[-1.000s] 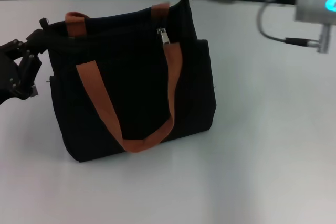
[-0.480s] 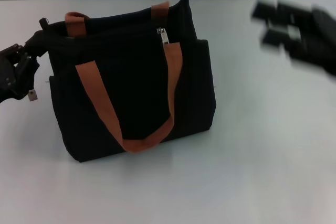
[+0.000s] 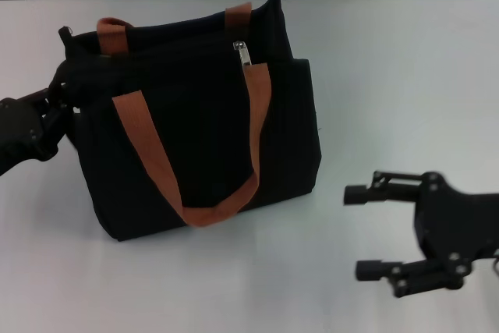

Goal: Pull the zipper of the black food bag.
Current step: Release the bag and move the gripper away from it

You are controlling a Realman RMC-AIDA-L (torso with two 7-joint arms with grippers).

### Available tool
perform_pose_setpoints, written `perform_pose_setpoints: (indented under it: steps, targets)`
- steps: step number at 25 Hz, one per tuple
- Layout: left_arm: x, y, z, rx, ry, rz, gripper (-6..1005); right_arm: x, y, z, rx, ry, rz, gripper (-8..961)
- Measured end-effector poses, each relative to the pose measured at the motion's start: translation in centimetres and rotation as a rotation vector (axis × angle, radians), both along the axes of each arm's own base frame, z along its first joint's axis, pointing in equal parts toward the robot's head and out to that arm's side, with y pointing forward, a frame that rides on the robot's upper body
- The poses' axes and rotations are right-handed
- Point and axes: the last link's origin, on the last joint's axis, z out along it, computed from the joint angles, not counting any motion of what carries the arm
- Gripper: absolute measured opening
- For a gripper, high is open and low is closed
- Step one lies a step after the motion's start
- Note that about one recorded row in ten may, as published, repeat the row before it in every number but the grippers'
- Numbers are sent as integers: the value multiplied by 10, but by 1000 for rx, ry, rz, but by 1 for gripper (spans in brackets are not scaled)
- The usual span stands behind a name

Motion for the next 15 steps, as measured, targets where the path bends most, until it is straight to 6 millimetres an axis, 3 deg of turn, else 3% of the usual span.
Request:
perform_pose_setpoints:
  steps: [5,7,11,14,15]
  targets:
    - [-2,-1,4,-20,14,-10,57,5,-2,-14,11,-38,-12,817]
    - [-3,0,9,-33,34,-20,184,4,-2,-16,13,-35,-14,817]
    - [-6,2,24,-78,75,-22,336,3,0,-21,28,-37,-26,817]
    - [-11,1,45,-113,94,-16,437,5,2,-27,45,-55,-46,817]
    - [-11,-2,62,-120,79,-27,462,5,5,-29,56,-66,-55,817]
